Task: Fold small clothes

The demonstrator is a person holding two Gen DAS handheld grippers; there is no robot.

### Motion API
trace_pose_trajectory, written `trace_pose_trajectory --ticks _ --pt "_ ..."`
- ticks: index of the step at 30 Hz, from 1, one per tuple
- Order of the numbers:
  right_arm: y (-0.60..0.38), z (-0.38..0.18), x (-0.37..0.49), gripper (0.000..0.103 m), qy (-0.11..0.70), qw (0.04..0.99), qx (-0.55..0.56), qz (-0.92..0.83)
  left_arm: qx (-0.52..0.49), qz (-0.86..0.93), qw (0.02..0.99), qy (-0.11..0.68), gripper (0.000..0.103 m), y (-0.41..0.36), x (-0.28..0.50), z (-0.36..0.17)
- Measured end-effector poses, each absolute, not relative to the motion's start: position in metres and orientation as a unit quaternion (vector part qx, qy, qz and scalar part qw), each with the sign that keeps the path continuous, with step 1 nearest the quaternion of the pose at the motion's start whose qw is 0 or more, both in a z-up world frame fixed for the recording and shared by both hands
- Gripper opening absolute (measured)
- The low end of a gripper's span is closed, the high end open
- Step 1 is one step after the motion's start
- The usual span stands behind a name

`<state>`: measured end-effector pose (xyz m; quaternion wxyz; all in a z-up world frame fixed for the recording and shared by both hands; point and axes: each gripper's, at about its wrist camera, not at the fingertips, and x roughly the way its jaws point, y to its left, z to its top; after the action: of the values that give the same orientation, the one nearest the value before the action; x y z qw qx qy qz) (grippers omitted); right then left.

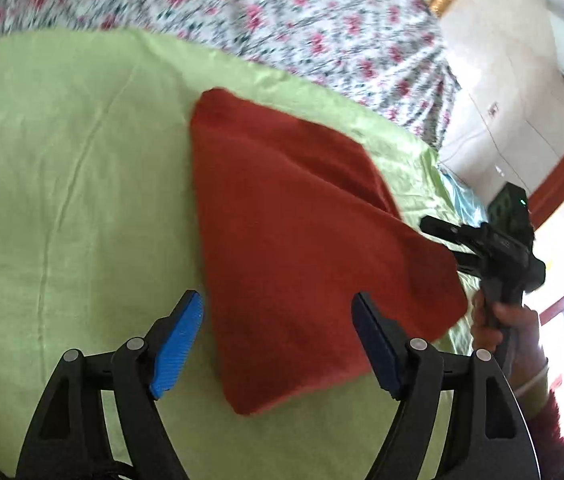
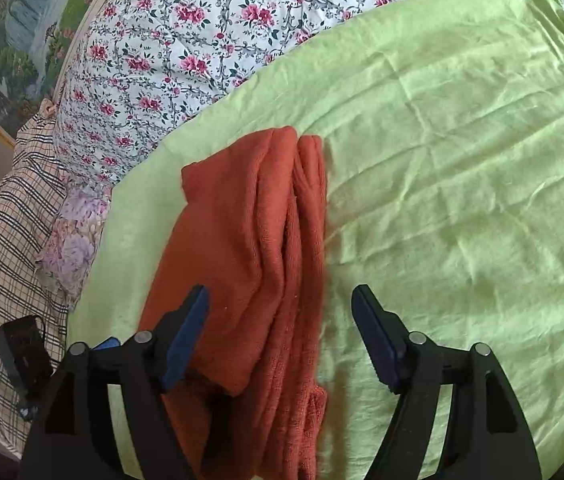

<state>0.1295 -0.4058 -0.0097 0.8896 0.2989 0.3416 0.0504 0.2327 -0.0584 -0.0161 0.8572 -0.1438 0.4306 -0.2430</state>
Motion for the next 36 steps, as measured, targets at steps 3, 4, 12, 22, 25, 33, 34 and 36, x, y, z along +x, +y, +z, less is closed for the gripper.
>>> trace_pose_trajectory --ticks 3,4,12,22,25,33,34,36 --pt "-0.404 -0.016 0.135 0.076 0.351 0.885 0.302 0.054 -0.167 -0.239 0.840 0.456 0.078 -0.056 0.257 -0.033" --pt "-0.403 -0.019 0.139 0.076 0.356 0.882 0.302 0.057 -0.176 -0.243 0.834 0.464 0.078 -0.057 0.265 -0.039" --pt "-0.388 -0.036 0.168 0.064 0.373 0.879 0.285 0.085 -0.193 -0.279 0.806 0.485 0.044 -0.080 0.316 -0.063" --pt "-0.329 -0.012 0.157 0.027 0.355 0.889 0.265 0.118 -0.161 -0.253 0.860 0.413 0.020 -0.019 0.239 -0.001" --pt "-0.290 -0.011 0.155 0.026 0.348 0.885 0.265 0.157 -0.148 -0.228 0.875 0.401 0.020 0.016 0.206 0.012" --pt "-0.209 -0.035 0.161 0.026 0.366 0.861 0.266 0.233 -0.154 -0.173 0.881 0.413 0.021 0.090 0.141 -0.004" --pt "-0.202 -0.043 0.163 0.026 0.378 0.858 0.260 0.230 -0.155 -0.167 0.878 0.421 0.023 0.093 0.140 -0.012" --pt "-0.195 -0.054 0.166 0.027 0.397 0.858 0.247 0.213 -0.152 -0.149 0.876 0.433 0.031 0.095 0.135 -0.025"
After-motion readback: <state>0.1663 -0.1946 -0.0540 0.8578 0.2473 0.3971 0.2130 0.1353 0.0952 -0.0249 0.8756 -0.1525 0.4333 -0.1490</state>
